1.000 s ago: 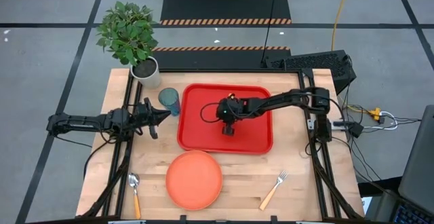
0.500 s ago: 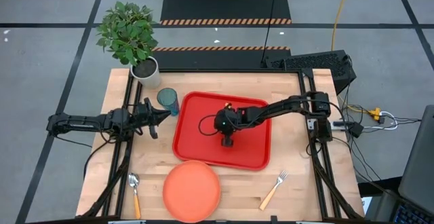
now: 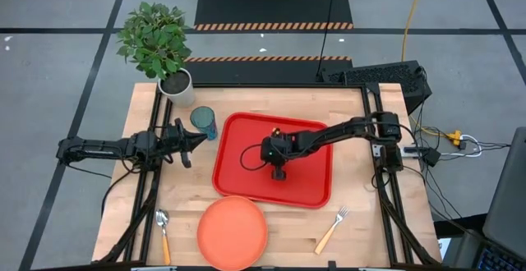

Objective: Pick and place plate/cup/fork/spoon on tray
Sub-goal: Prepare the red serving tray

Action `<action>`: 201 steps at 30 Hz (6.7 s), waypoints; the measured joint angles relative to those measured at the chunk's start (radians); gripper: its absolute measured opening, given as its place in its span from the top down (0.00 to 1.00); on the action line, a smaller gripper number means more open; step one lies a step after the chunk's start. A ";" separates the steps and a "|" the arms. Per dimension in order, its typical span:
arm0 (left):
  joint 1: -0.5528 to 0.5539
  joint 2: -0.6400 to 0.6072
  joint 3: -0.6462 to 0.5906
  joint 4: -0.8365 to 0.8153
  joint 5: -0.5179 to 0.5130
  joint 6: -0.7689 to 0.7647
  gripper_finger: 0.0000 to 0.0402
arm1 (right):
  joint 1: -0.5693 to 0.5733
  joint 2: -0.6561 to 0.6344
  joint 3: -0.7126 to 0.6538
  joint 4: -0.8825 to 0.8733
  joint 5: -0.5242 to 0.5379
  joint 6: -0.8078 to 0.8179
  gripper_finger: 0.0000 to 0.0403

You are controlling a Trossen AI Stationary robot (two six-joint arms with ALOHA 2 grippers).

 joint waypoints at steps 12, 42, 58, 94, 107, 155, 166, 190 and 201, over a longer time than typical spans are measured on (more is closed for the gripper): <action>0.000 0.000 0.000 0.000 0.000 -0.001 0.94 | 0.007 -0.250 -0.005 -0.076 0.093 0.087 0.95; 0.000 0.013 0.000 0.004 0.000 -0.009 0.94 | 0.106 -0.432 -0.308 -0.229 0.038 0.657 0.77; 0.000 0.013 0.000 0.004 -0.001 -0.007 0.94 | 0.082 -0.394 -0.315 -0.272 0.077 0.377 0.99; 0.000 0.013 0.000 0.002 -0.001 -0.001 0.94 | 0.036 -0.430 -0.310 -0.105 0.128 0.185 0.84; 0.000 0.014 0.000 0.001 0.000 -0.011 0.94 | 0.034 -0.650 -0.308 -0.465 0.152 0.936 0.72; 0.000 0.046 0.000 0.003 0.000 -0.011 0.94 | 0.039 -0.735 -0.504 -0.429 -0.016 1.231 0.76; 0.000 0.046 0.000 0.003 0.000 -0.027 0.94 | 0.039 -0.735 -0.510 -0.402 -0.013 1.381 0.76; 0.000 0.111 0.000 0.006 0.000 -0.024 0.94 | -0.015 -0.737 -0.627 -0.273 -0.053 1.336 0.90; 0.000 0.110 -0.001 0.015 0.000 -0.043 0.94 | -0.025 -0.735 -0.629 -0.253 -0.041 1.366 0.85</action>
